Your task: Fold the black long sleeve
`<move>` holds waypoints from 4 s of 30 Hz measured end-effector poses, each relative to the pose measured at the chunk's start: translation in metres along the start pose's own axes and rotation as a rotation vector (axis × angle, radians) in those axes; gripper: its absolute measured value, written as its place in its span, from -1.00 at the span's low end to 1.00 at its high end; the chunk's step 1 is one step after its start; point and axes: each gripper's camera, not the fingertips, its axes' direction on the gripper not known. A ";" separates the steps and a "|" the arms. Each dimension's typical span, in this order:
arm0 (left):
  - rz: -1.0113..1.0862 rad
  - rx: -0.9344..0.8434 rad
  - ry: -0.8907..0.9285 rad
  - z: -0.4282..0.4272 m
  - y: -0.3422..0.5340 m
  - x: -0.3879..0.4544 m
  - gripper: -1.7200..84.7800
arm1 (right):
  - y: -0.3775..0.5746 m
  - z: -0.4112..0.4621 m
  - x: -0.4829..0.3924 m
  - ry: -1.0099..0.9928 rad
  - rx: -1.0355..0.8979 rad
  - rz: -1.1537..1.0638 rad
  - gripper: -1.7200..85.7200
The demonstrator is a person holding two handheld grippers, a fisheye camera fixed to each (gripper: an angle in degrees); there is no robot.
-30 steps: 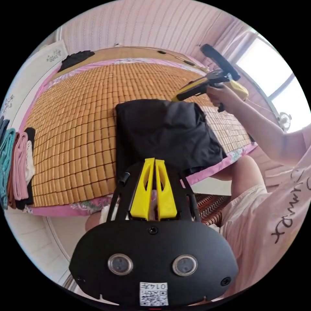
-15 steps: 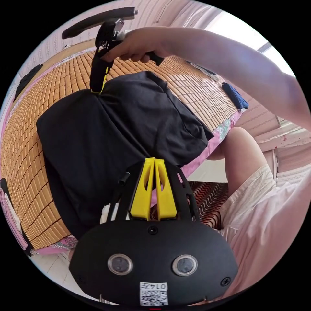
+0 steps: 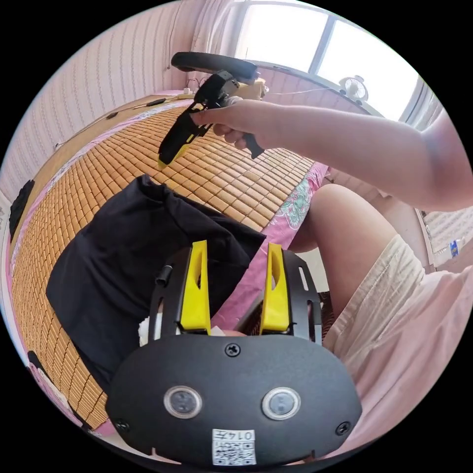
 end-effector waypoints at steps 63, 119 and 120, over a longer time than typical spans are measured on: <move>-0.427 -0.050 0.170 0.025 0.145 -0.055 -0.97 | 0.128 0.054 0.002 -0.013 -0.141 -0.359 -0.87; -0.915 0.378 -1.004 -0.370 0.444 0.035 -0.86 | 0.070 0.063 -0.492 -0.280 0.448 -1.031 -0.76; -0.884 0.375 -0.991 -0.364 0.432 0.042 -0.86 | 0.101 0.059 -0.448 -0.209 0.469 -0.976 -0.76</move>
